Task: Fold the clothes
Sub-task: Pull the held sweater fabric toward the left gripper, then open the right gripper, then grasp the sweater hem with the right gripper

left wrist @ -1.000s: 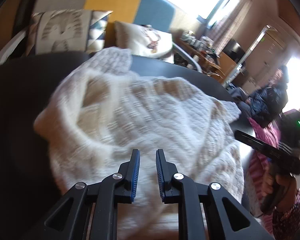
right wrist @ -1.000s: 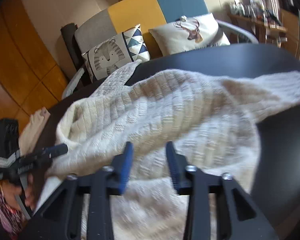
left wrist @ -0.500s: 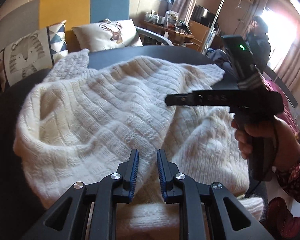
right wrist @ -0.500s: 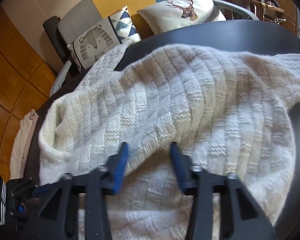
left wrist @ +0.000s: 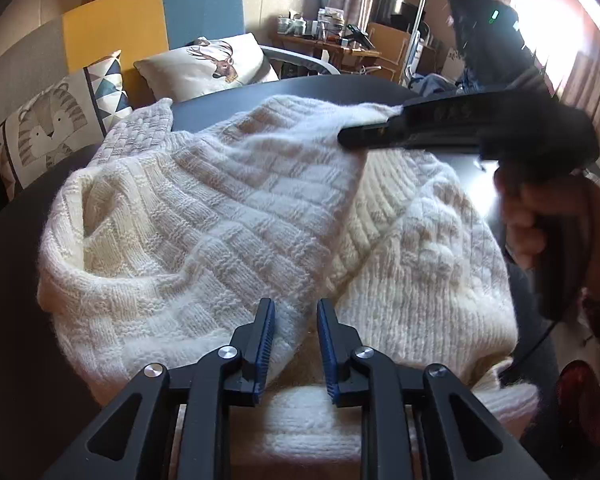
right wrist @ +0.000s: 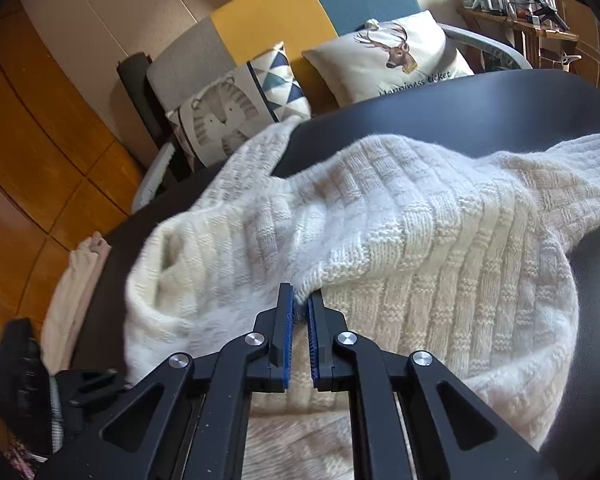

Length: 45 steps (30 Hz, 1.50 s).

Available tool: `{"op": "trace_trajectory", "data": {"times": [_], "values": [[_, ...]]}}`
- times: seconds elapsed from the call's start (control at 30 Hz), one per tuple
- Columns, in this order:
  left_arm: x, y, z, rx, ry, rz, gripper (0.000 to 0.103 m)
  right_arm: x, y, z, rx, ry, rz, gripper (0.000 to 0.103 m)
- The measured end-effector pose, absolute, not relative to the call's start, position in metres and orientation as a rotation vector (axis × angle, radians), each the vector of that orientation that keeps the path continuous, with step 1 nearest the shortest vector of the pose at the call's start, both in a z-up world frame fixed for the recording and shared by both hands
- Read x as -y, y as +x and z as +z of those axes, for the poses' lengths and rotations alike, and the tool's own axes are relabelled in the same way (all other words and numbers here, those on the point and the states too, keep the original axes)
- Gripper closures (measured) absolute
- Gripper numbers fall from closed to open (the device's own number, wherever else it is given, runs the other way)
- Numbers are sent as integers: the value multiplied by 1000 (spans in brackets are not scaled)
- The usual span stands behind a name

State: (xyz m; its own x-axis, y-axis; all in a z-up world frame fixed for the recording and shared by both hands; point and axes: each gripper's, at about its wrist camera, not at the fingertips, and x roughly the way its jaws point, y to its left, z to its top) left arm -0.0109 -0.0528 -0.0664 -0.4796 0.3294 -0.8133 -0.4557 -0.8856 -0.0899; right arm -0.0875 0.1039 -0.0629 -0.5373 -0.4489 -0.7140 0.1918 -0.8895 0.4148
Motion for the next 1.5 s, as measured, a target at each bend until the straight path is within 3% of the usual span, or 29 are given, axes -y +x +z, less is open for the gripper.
{"op": "trace_trajectory", "data": {"times": [0.1,0.33,0.67,0.93,1.07,1.17,1.23,1.3,1.4,1.5], "values": [[48,-14,-76,-310,-1308,2420,81,-102,-82,-58,409,1231,-2432,96],[58,-14,-75,-365,-1321,2519,84,-102,-76,-76,388,1291,-2416,96],[88,-2,-82,-319,-1386,2545,84,-88,-74,-126,377,1428,-2352,96],[86,-2,-85,-302,-1407,2582,83,-78,-75,-129,292,1404,-2382,95],[83,0,-87,-324,-1414,2590,83,-85,-75,-124,357,1399,-2359,93],[81,1,-86,-339,-1420,2586,82,-113,-65,-105,491,1302,-2382,80],[83,2,-82,-319,-1412,2590,82,-136,-53,-89,505,1237,-2469,58],[87,3,-74,-253,-1378,2609,82,-159,-41,-75,463,1208,-2566,47],[91,1,-60,-157,-1308,2641,82,-169,-32,-69,336,1261,-2610,46],[86,-7,-58,-189,-1306,2649,82,-156,-22,-68,216,1295,-2543,46]]}}
